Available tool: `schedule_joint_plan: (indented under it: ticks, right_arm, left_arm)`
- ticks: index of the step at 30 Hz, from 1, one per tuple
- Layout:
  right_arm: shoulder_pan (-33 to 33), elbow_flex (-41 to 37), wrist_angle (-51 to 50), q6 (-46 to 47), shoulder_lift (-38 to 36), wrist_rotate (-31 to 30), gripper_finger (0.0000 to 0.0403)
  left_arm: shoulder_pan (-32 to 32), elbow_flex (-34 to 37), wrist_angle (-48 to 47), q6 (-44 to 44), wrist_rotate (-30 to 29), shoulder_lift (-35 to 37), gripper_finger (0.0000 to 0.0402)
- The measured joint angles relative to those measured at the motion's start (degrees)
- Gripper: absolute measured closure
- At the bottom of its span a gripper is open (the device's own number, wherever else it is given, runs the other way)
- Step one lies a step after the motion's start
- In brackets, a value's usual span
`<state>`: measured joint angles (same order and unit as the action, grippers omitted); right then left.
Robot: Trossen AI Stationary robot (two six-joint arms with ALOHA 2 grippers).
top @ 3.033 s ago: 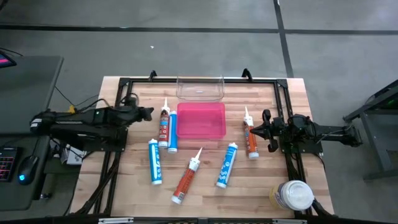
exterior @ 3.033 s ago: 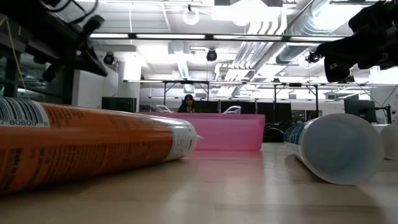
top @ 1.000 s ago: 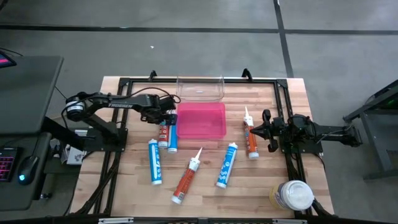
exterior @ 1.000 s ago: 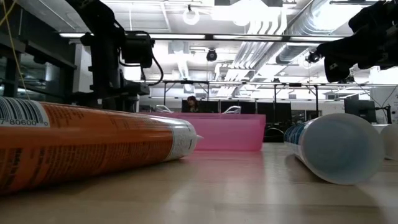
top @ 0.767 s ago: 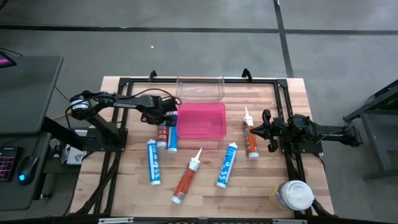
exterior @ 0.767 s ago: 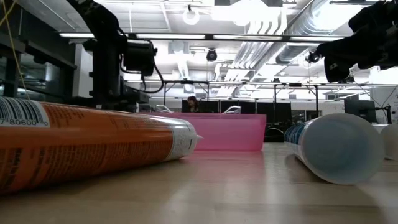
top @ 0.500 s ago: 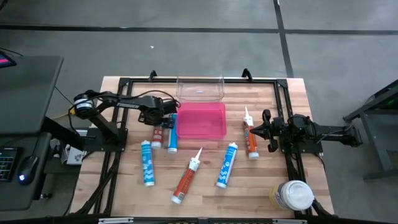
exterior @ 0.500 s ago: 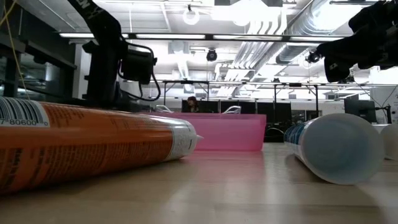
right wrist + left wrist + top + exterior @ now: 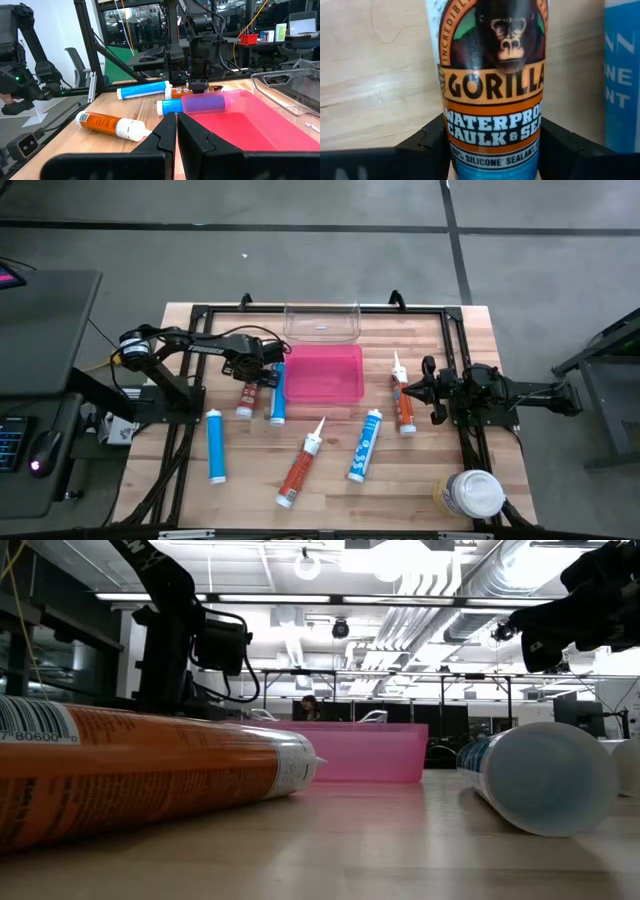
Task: Pick & place silicon tubes, Sealant and Lysol wipes
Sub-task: Put the top left orange sealant into the transparent bin
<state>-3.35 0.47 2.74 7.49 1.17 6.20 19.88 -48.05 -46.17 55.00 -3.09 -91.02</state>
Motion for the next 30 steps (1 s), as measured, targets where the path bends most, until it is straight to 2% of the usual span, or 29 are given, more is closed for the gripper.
schedule_joint_plan:
  ticks: [4,15,23,30]
  right_arm:
    - [0.00,0.01,-0.02,0.00,-0.01,0.00,0.0391]
    - [0.01,0.02,-0.04,0.00,0.00,0.00,0.0391]
    - [0.01,0.00,-0.04,0.00,-0.02,-0.02,0.0391]
    - [0.01,0.02,-0.06,-0.02,0.00,-0.02,0.0391]
  left_arm:
    - [0.00,-0.05,-0.14,-0.99,0.12,-0.43,0.0205]
    - [0.15,-0.44,-1.31,-3.73,4.00,-6.58,0.0176]
    - [0.74,-0.38,-0.94,-5.95,2.95,-6.08,0.0209]
    - [0.72,-0.37,-0.81,-8.53,2.60,-6.05,0.0209]
